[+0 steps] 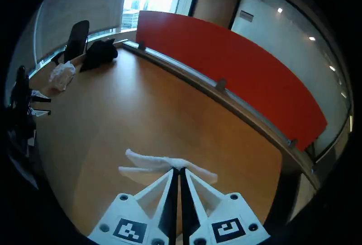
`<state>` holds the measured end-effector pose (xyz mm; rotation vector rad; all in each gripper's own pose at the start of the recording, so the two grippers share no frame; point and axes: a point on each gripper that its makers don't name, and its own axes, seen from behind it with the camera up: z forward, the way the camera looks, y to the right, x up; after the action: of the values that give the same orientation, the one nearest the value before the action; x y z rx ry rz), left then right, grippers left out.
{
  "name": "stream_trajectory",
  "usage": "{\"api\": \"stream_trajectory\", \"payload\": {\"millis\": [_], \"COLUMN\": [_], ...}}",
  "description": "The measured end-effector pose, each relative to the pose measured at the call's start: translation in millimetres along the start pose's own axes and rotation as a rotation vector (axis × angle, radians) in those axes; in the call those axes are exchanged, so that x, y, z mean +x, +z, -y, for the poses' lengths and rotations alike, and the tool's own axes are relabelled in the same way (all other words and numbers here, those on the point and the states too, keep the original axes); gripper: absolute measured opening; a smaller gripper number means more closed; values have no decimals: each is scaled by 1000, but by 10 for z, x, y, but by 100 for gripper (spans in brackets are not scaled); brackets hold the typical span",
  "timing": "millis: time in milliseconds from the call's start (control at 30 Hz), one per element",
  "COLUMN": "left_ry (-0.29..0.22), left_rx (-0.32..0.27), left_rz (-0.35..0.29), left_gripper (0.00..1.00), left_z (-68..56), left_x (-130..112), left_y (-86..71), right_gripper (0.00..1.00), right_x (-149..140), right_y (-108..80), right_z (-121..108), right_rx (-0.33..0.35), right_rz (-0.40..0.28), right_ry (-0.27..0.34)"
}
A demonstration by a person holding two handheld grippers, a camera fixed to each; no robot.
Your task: Fold towel
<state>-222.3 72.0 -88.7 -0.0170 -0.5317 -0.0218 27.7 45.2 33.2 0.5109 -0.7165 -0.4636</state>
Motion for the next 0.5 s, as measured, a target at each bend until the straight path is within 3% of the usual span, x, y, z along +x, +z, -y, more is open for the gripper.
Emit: {"api": "stream_trajectory", "payload": {"millis": [500], "left_ry": [7], "left_rx": [8], "left_rz": [5], "left_gripper": [93], "left_z": [-53], "left_x": [62], "left_y": [17], "right_gripper": [3], "right_x": [-368], "right_y": [-147], "right_z": [-728], "right_rx": [-83], "right_rz": [52], "right_ry": [52]}}
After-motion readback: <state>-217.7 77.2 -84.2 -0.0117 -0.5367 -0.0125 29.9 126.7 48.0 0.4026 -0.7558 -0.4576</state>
